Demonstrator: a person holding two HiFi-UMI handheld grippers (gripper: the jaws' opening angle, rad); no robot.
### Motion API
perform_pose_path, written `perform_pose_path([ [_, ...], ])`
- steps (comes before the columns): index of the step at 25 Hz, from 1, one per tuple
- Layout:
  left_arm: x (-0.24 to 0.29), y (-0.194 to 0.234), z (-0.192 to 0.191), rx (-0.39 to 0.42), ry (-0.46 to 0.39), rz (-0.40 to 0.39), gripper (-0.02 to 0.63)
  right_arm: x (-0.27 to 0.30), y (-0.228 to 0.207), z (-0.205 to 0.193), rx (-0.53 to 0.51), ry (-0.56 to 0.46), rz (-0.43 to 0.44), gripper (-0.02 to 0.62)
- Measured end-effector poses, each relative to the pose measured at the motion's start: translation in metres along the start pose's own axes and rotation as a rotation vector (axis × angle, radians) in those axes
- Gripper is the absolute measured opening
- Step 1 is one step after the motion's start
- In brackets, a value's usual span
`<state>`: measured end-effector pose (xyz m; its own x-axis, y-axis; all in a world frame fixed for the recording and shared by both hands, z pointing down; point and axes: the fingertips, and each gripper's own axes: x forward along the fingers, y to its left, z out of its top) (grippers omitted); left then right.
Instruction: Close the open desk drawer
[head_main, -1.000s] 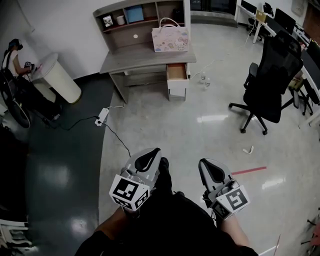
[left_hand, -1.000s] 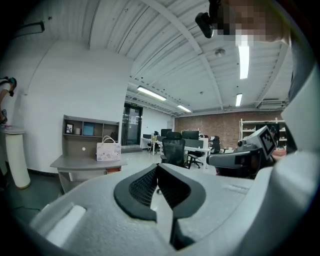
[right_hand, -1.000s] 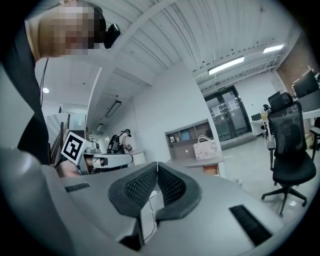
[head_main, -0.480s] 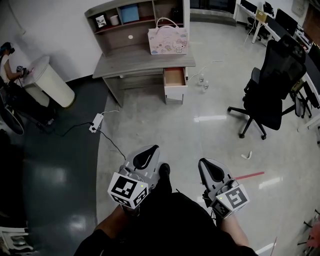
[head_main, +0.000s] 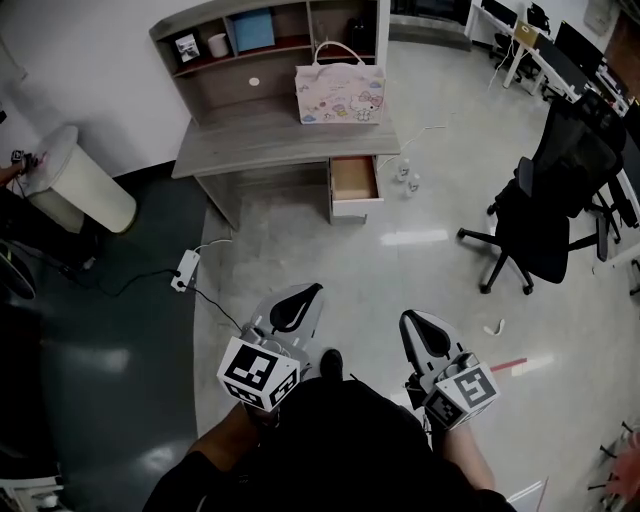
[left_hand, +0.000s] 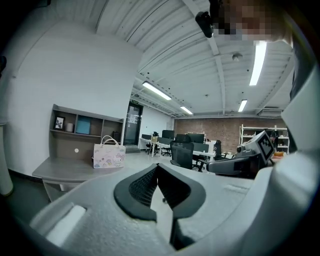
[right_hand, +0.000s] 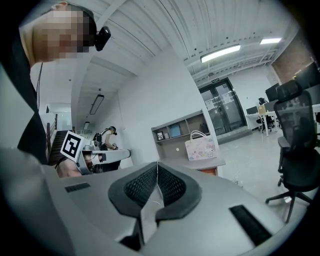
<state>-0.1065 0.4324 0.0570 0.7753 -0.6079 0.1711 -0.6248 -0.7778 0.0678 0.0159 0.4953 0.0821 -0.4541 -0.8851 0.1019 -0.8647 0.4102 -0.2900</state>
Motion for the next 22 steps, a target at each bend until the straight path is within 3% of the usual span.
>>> perform_pose_path([
  [6,0.037,0.072,0.012,0.015,0.003,-0.003,0.008,0.076,-0.027,0.022,-0.013,-0.011,-0.009,0.014],
  [13,0.087,0.118,0.006,-0.024,0.038,0.0,0.008,0.141,-0.064,0.016,0.019,0.057,0.014,0.014],
  [22,0.192,0.177,0.018,-0.022,0.044,0.046,0.008,0.235,-0.152,0.033,0.036,0.087,0.093,0.014],
])
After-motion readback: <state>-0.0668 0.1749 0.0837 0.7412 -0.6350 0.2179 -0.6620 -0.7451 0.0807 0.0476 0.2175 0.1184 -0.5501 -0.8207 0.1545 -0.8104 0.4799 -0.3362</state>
